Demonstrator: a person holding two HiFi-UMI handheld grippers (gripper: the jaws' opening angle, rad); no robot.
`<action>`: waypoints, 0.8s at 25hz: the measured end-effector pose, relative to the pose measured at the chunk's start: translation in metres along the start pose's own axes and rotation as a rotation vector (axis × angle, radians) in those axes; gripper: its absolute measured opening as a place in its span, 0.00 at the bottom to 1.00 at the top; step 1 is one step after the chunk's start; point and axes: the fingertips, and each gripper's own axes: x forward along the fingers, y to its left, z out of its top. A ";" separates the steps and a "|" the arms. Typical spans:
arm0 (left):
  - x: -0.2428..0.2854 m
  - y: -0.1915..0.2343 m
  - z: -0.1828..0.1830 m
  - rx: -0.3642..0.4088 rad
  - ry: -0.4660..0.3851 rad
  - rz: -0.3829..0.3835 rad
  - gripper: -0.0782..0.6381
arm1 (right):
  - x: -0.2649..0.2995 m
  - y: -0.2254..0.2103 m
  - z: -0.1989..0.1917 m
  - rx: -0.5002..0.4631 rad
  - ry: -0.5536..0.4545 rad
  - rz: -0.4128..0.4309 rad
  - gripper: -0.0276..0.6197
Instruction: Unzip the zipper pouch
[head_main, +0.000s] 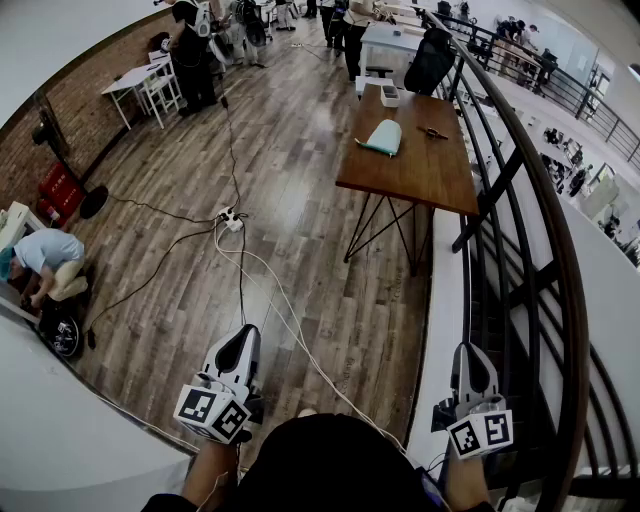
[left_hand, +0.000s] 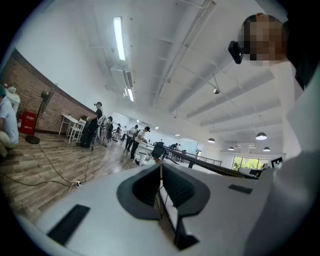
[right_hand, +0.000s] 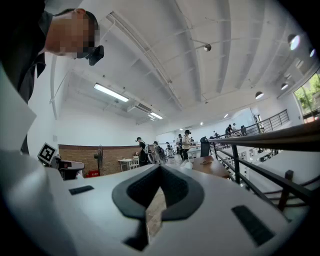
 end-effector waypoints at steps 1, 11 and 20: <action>-0.002 0.002 0.000 0.002 0.001 0.001 0.14 | -0.001 0.001 -0.001 0.001 0.002 -0.004 0.03; 0.004 0.013 0.009 0.041 -0.006 -0.021 0.13 | 0.001 0.010 -0.002 -0.011 0.003 -0.035 0.03; 0.008 0.010 0.016 0.081 -0.033 -0.091 0.14 | 0.002 0.021 0.002 -0.016 -0.052 -0.084 0.04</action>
